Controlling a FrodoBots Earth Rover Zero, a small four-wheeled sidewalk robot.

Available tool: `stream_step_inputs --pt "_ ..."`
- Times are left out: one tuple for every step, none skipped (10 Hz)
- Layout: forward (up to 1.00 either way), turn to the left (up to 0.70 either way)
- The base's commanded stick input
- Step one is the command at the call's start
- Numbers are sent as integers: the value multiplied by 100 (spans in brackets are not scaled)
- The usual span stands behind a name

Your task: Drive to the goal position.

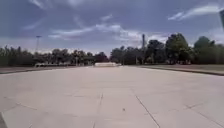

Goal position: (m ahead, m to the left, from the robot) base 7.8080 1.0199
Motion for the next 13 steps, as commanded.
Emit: stream_step_inputs --pt "68 0" --pt "68 0" --pt "68 0" --pt "68 0" --pt "68 0" --pt "68 5" --pt "68 13" --pt "68 13" --pt "68 7" --pt "69 0" --pt "69 0" --pt "69 0" --pt "69 0"
